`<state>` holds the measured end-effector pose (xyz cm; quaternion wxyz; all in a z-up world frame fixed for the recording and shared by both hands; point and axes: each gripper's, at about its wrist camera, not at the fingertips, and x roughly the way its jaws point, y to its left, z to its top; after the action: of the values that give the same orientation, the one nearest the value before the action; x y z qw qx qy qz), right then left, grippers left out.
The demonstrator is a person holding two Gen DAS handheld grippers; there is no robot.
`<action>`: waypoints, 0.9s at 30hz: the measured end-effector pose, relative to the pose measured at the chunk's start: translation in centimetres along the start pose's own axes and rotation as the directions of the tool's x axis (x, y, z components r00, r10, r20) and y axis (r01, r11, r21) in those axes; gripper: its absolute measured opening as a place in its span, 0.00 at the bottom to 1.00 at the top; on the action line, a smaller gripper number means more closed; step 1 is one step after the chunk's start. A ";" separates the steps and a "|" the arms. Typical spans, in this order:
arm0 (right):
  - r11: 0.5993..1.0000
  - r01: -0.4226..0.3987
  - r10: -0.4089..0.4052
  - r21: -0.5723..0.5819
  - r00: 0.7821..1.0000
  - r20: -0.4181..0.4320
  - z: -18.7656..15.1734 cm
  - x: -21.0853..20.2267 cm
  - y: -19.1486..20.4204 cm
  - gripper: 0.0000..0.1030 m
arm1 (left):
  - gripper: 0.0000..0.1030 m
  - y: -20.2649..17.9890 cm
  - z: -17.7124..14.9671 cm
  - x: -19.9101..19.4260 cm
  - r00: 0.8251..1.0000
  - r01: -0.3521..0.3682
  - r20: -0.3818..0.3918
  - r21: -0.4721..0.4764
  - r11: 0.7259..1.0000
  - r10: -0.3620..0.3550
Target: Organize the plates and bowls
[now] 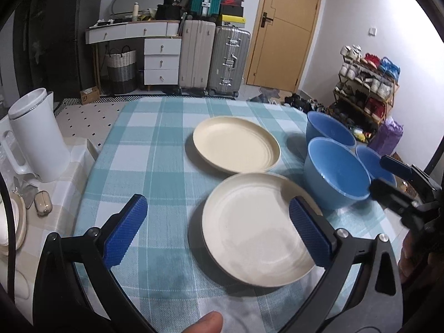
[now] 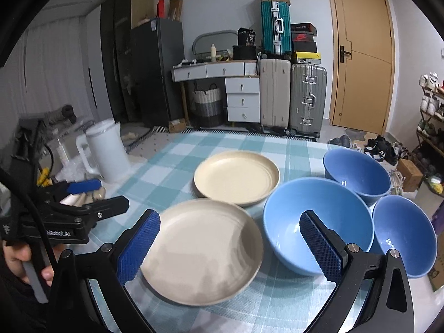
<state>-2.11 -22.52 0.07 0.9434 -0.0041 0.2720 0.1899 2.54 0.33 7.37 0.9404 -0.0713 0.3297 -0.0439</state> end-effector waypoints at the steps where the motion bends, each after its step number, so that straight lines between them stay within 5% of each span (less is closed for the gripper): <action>1: 1.000 -0.002 0.002 0.001 1.000 0.007 0.5 -0.3 -0.1 0.99 | 0.99 0.0 0.3 -0.1 1.000 -0.007 0.005 0.001 1.000 0.007; 15: 0.999 -0.004 0.001 0.033 0.996 0.090 7.0 -3.5 -4.7 0.99 | 0.99 1.5 5.2 -1.7 0.997 -0.062 0.051 -0.037 0.997 0.064; 27: 0.998 -0.013 0.010 0.054 0.998 0.069 12.2 -3.2 -8.6 0.99 | 0.99 2.7 9.4 -0.4 0.997 -0.067 0.028 -0.103 0.992 0.070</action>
<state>4.75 -30.23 11.27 0.9509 0.0295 0.2442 0.1879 8.21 4.07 14.38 0.9415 -0.1086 0.3189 0.0066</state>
